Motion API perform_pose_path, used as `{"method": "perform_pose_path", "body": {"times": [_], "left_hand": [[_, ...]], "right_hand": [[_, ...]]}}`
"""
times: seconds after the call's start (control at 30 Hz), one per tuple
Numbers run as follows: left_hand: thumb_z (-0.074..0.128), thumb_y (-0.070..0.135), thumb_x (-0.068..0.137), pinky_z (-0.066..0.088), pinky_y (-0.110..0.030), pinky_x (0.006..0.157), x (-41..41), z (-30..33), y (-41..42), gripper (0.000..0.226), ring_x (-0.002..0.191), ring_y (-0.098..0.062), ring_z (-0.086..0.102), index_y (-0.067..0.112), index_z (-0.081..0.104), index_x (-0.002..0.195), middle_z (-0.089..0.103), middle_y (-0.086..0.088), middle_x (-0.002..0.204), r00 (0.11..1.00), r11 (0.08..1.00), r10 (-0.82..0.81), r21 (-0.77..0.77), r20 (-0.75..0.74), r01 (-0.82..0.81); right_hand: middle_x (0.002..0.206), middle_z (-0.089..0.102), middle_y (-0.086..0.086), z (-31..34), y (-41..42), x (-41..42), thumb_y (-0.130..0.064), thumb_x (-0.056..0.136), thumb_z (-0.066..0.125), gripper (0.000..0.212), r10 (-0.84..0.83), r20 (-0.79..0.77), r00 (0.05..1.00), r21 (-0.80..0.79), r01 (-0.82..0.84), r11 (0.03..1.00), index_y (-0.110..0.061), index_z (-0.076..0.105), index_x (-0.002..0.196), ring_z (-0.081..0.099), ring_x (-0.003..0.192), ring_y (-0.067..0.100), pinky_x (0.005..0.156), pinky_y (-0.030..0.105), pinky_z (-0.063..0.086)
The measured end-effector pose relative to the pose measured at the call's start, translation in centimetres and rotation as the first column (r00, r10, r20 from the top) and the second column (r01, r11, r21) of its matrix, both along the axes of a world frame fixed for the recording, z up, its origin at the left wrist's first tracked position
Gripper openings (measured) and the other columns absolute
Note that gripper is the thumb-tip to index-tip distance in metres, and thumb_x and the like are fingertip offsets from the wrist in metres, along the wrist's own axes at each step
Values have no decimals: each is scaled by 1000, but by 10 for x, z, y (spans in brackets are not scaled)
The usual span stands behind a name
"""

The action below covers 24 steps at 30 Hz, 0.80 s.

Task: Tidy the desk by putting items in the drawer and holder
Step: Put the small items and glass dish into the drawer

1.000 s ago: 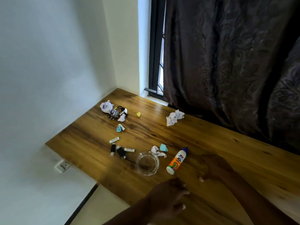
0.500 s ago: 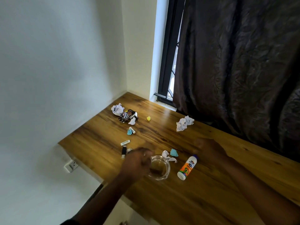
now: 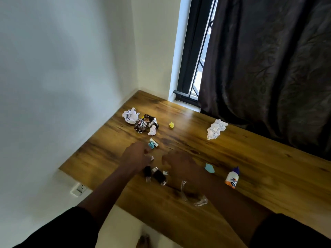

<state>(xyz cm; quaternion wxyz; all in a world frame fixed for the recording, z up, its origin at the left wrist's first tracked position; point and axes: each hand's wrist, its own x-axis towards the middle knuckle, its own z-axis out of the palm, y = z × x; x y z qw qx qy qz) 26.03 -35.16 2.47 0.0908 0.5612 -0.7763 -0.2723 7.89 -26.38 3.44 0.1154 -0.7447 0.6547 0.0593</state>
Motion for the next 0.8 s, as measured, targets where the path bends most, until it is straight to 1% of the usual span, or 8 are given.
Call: {"method": "perform_pose_path", "body": {"times": [0.2, 0.4, 0.5, 0.57, 0.6, 0.67, 0.73, 0.8], "left_hand": [[75, 43, 79, 54, -32, 78, -3, -12, -10, 24, 94, -13, 64, 34, 71, 101, 68, 10, 102, 991, 995, -96, 0, 90, 96], [73, 40, 79, 55, -32, 78, -5, -14, -17, 23, 92, -12, 62, 35, 70, 101, 66, 9, 105, 987, 992, -118, 49, 106, 114], [72, 38, 83, 52, -32, 80, -6, -14, -22, 19, 93, -10, 62, 33, 71, 102, 68, 10, 104, 995, 994, -101, 35, 25, 100], [72, 32, 86, 55, -33, 82, -8, -13, -23, 14, 89, -11, 66, 30, 74, 99, 73, 9, 98, 989, 995, -33, 84, -146, 46], [71, 26, 88, 59, -36, 83, -9, -12, -23, 11, 86, -14, 69, 26, 76, 98, 75, 4, 93, 955, 981, 55, 196, -290, 3], [66, 12, 94, 62, -46, 87, -10, -8, -20, 14, 87, -23, 73, 12, 77, 102, 76, -12, 95, 764, 840, 364, 543, -532, -22], [61, 6, 97, 58, -51, 94, -10, -3, -19, 20, 102, -32, 71, 2, 72, 114, 71, -25, 111, 517, 628, 644, 776, -564, 63], [57, 8, 98, 55, -48, 98, -11, 3, -18, 22, 107, -33, 67, -2, 66, 116, 67, -25, 117, 326, 477, 808, 870, -491, 127]], "right_hand": [[98, 64, -4, -5, -3, 6, -33, 81, 71, 17, -32, 16, 999, 63, 31, 997, -32, 57, 89, 61, 89, 18, 71, 31, 51], [114, 66, -2, -3, -16, 0, -24, 84, 75, 27, -166, 76, 983, 92, 159, 983, -25, 66, 109, 61, 105, 20, 83, 34, 53], [107, 67, -2, -2, -22, -1, -27, 85, 73, 19, -292, 228, 929, 42, 290, 956, -24, 66, 102, 62, 98, 18, 80, 33, 55], [92, 68, -1, 2, -30, 1, -25, 82, 75, 13, -377, 360, 853, 6, 402, 916, -20, 69, 92, 63, 82, 15, 70, 33, 55], [84, 67, -3, 5, -33, 3, -22, 80, 76, 10, -412, 442, 797, -6, 462, 887, -18, 70, 87, 61, 74, 11, 64, 33, 53], [73, 62, -12, 12, -42, 10, -16, 77, 78, 11, -456, 571, 683, 2, 554, 832, -19, 70, 82, 56, 65, 3, 57, 27, 45], [72, 61, -15, 15, -50, 19, -17, 76, 81, 13, -452, 643, 619, 13, 580, 814, -18, 73, 86, 56, 65, 0, 58, 22, 41], [75, 64, -13, 16, -55, 32, -21, 78, 82, 14, -423, 676, 604, 13, 564, 826, -17, 75, 90, 56, 64, -1, 56, 17, 40]]}}
